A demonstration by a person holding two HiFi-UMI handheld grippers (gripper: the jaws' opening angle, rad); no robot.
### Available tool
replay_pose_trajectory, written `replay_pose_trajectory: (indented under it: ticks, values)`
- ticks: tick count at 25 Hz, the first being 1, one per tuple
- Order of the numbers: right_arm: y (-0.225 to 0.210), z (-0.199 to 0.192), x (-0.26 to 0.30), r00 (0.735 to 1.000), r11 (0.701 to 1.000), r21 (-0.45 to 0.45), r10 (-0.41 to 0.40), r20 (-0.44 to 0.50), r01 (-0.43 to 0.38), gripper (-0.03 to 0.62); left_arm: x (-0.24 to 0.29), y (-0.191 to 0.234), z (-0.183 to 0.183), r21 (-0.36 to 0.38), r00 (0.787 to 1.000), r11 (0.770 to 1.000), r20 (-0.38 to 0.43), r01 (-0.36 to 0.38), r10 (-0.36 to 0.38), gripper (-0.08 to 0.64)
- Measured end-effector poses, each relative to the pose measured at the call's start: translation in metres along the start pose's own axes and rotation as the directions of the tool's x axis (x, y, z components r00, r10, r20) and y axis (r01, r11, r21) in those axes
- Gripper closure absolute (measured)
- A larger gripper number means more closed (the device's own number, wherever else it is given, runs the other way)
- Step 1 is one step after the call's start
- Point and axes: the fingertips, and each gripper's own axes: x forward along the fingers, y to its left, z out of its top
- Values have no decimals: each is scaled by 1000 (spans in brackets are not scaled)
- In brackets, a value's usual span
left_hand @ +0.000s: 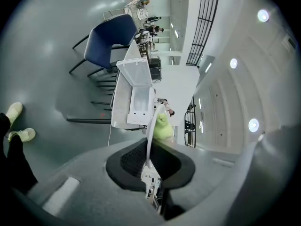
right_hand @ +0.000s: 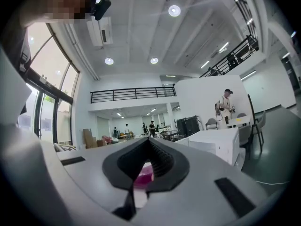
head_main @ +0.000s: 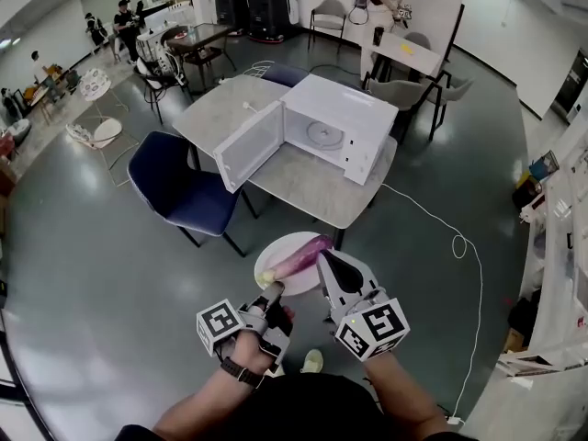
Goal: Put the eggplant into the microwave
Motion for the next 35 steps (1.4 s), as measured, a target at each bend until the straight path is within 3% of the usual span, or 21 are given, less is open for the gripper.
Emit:
replay_pose_trajectory:
  ticks: [7, 13, 20, 27, 35]
  values:
    - [5, -7, -10, 1000, 999, 49, 24, 8, -24, 591, 1, 4, -1, 13, 1000, 1000, 5, -10, 10, 537]
    - [3, -7, -20, 999, 998, 49, 49, 10, -50, 591, 3, 6, -7, 86, 999, 996, 31, -34, 32, 537]
    - [-10, -5, -37, 998, 997, 39, 62, 15, -63, 591, 18, 10, -24, 54, 998, 998, 42, -39, 37, 537]
    - [-24, 4, -44, 996, 996, 25, 79, 36, -80, 591, 35, 3, -36, 69, 999, 997, 44, -34, 31, 537]
    - [-47, 6, -34, 997, 997, 37, 64, 43, -66, 591, 56, 3, -24, 64, 998, 997, 47, -41, 38, 537]
